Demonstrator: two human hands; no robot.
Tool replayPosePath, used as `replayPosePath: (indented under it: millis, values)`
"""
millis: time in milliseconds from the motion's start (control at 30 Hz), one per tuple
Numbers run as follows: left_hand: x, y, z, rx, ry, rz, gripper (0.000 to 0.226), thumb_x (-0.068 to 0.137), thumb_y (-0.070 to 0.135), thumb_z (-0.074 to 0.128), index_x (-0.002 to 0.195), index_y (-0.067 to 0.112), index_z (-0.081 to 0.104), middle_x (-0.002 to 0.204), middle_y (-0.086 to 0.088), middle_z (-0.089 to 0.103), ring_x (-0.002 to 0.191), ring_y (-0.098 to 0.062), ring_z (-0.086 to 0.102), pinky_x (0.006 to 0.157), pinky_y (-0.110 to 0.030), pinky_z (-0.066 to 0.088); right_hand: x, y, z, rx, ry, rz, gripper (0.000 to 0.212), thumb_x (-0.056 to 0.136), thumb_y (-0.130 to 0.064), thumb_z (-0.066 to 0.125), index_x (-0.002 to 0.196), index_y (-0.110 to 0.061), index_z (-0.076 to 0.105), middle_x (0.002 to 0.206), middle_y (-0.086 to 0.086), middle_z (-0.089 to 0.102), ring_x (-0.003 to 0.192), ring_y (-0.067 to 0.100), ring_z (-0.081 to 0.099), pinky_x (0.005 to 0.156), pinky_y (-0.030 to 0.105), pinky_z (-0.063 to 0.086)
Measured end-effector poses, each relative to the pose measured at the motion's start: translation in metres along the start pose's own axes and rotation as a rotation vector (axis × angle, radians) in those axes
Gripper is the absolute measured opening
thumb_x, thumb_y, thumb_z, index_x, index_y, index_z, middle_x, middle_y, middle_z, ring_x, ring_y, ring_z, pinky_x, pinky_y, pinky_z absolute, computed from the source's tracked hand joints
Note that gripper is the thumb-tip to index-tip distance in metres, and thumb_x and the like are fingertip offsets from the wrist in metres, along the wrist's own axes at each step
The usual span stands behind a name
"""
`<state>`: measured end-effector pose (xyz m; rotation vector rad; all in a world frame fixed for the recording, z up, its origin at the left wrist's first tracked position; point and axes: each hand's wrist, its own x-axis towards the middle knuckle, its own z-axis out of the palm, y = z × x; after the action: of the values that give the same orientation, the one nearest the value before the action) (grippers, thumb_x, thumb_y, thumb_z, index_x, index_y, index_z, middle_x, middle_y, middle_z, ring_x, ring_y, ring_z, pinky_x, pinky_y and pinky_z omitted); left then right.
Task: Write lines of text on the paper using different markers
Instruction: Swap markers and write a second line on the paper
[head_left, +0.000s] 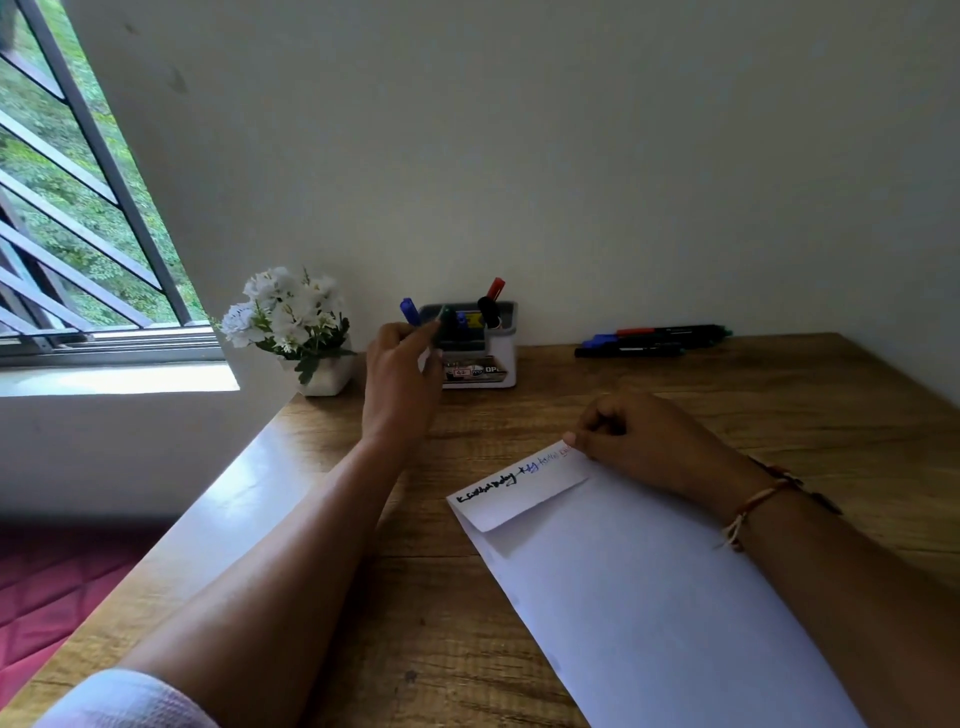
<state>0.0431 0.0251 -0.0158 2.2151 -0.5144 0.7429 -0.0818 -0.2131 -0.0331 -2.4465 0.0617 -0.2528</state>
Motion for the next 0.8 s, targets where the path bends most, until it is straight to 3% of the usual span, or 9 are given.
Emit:
replayPosePath:
  millis: [67, 167, 333, 433, 633, 700, 800]
  values:
    - [-0.001, 0.002, -0.001, -0.017, 0.023, 0.005, 0.032, 0.095, 0.013, 0.062, 0.126, 0.017, 0.065, 0.111, 0.005, 0.047, 0.104, -0.02, 0.054, 0.087, -0.029, 0.05, -0.001, -0.001, 0.0, 0.001, -0.007, 0.003, 0.021, 0.086, -0.053, 0.07, 0.087, -0.032, 0.074, 0.088, -0.014, 0.069, 0.083, 0.004, 0.063, 0.073, 0.027, 0.053]
    - [-0.006, 0.011, 0.0, -0.096, -0.031, 0.08, 0.02, 0.094, 0.015, 0.063, 0.112, 0.02, 0.068, 0.105, 0.009, 0.054, 0.087, -0.003, 0.057, 0.074, -0.013, 0.044, -0.002, -0.003, 0.0, 0.009, -0.008, 0.012, 0.02, 0.086, -0.051, 0.07, 0.087, -0.032, 0.074, 0.087, -0.015, 0.069, 0.083, 0.003, 0.063, 0.068, 0.024, 0.049]
    - [-0.021, 0.029, 0.016, -0.146, -0.661, 0.198, 0.016, 0.093, 0.032, 0.066, 0.105, 0.041, 0.063, 0.1, 0.022, 0.062, 0.095, 0.011, 0.056, 0.071, -0.01, 0.045, -0.002, -0.002, -0.001, 0.003, -0.001, 0.004, 0.007, 0.089, -0.041, 0.071, 0.087, -0.034, 0.072, 0.084, -0.017, 0.067, 0.08, 0.0, 0.061, 0.062, 0.018, 0.04]
    - [-0.027, 0.032, 0.023, -0.19, -0.872, 0.214, 0.023, 0.087, 0.04, 0.072, 0.11, 0.04, 0.067, 0.109, 0.022, 0.064, 0.101, 0.008, 0.058, 0.079, -0.01, 0.047, -0.001, 0.001, -0.004, 0.051, 0.077, 0.01, 0.009, 0.093, -0.03, 0.067, 0.085, -0.034, 0.067, 0.079, -0.016, 0.065, 0.075, -0.001, 0.06, 0.06, 0.016, 0.038]
    - [-0.026, 0.032, 0.022, -0.092, -1.006, 0.265, 0.032, 0.086, 0.049, 0.069, 0.118, 0.051, 0.062, 0.124, 0.02, 0.056, 0.115, -0.004, 0.052, 0.102, -0.037, 0.046, -0.002, 0.02, -0.021, -0.065, 0.328, 0.159, 0.005, 0.091, -0.024, 0.068, 0.094, -0.021, 0.068, 0.095, 0.003, 0.068, 0.083, 0.016, 0.059, 0.07, 0.026, 0.044]
    - [-0.026, 0.034, 0.02, -0.086, -1.018, 0.284, 0.033, 0.088, 0.046, 0.068, 0.121, 0.048, 0.062, 0.126, 0.02, 0.055, 0.116, -0.004, 0.052, 0.104, -0.039, 0.045, -0.004, 0.028, -0.022, -0.129, 0.334, 0.23, 0.021, 0.093, -0.026, 0.064, 0.11, -0.015, 0.068, 0.108, 0.009, 0.069, 0.093, 0.024, 0.062, 0.076, 0.03, 0.049]
    - [-0.027, 0.036, 0.018, -0.097, -1.024, 0.301, 0.034, 0.09, 0.042, 0.068, 0.123, 0.045, 0.063, 0.131, 0.02, 0.053, 0.119, -0.003, 0.05, 0.107, -0.038, 0.043, 0.002, 0.038, -0.015, -0.287, 0.271, 0.312, 0.047, 0.095, -0.036, 0.057, 0.137, -0.014, 0.053, 0.134, 0.015, 0.059, 0.118, 0.034, 0.056, 0.095, 0.039, 0.049]
